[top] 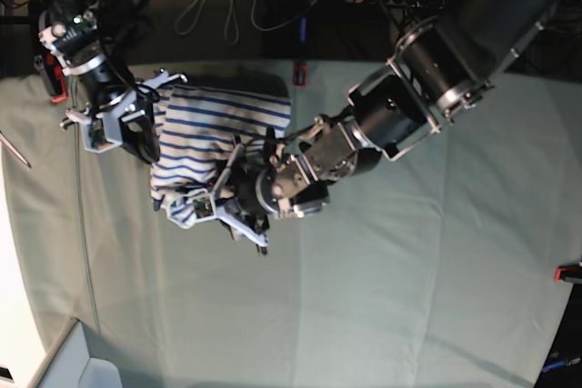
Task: Layout the t-shirt on the table in an organized manner, then fold the t-shirt properly
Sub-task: 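Grasp the bundle edge with the left gripper and tuck it under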
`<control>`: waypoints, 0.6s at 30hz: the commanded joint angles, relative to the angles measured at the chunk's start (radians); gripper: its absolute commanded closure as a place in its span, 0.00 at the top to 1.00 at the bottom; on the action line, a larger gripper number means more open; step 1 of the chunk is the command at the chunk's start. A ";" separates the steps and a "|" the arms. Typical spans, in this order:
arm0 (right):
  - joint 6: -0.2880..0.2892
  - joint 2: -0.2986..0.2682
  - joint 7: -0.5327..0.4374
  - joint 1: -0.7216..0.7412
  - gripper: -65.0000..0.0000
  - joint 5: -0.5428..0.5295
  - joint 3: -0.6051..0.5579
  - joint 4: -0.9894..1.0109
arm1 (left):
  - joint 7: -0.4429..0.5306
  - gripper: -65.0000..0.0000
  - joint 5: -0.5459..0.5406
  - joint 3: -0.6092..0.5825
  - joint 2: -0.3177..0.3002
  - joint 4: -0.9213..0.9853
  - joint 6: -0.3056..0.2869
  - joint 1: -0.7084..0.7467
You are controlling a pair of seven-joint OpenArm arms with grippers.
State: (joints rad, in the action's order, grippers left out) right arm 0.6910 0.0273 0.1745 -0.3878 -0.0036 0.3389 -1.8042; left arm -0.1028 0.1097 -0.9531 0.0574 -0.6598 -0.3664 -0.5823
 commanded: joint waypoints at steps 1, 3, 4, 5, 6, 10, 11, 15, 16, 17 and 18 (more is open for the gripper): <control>0.007 -0.005 -0.017 0.013 0.04 -0.016 -0.001 -0.015 | 0.021 0.53 -0.006 0.004 0.008 -0.018 0.000 -0.028; 0.007 -0.005 0.000 0.028 0.04 -0.016 0.004 -0.015 | 0.021 0.52 -0.008 0.004 0.008 -0.022 0.000 -0.028; 0.007 -0.005 0.010 0.029 0.04 -0.016 0.004 -0.015 | 0.021 0.51 -0.008 0.004 0.008 -0.024 0.000 -0.029; 0.007 -0.005 0.021 0.031 0.04 -0.016 0.004 -0.015 | 0.021 0.51 -0.008 0.004 0.008 -0.025 0.000 -0.029; 0.007 -0.005 0.024 0.031 0.04 -0.016 0.002 -0.016 | 0.021 0.51 -0.008 0.004 0.008 -0.027 0.000 -0.031; 0.007 -0.005 0.024 0.042 0.04 -0.016 0.004 -0.022 | 0.022 0.51 -0.014 0.016 0.006 -0.027 0.000 -0.060; 0.007 -0.005 0.024 0.045 0.04 -0.014 0.004 -0.019 | 0.022 0.51 -0.012 0.041 0.006 -0.027 0.000 -0.063; 0.007 -0.005 0.024 0.046 0.04 -0.014 0.002 -0.016 | 0.022 0.51 -0.006 0.147 0.006 -0.027 -0.007 -0.066; 0.007 -0.005 0.024 0.046 0.04 -0.014 0.001 -0.016 | 0.022 0.51 -0.006 0.162 0.006 -0.030 -0.007 -0.067; 0.007 -0.005 0.024 0.046 0.04 -0.014 0.001 -0.016 | 0.022 0.51 -0.006 0.174 0.006 -0.045 -0.007 -0.074; 0.007 -0.005 0.024 0.046 0.04 -0.014 -0.001 -0.016 | 0.022 0.51 -0.006 0.185 0.006 -0.068 -0.007 -0.075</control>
State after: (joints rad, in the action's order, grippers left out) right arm 0.6914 0.0277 0.2256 -0.3473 -0.0029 0.3382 -1.8019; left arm -0.1158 0.1127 -0.7753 0.0471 -0.7021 -0.3813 -0.6170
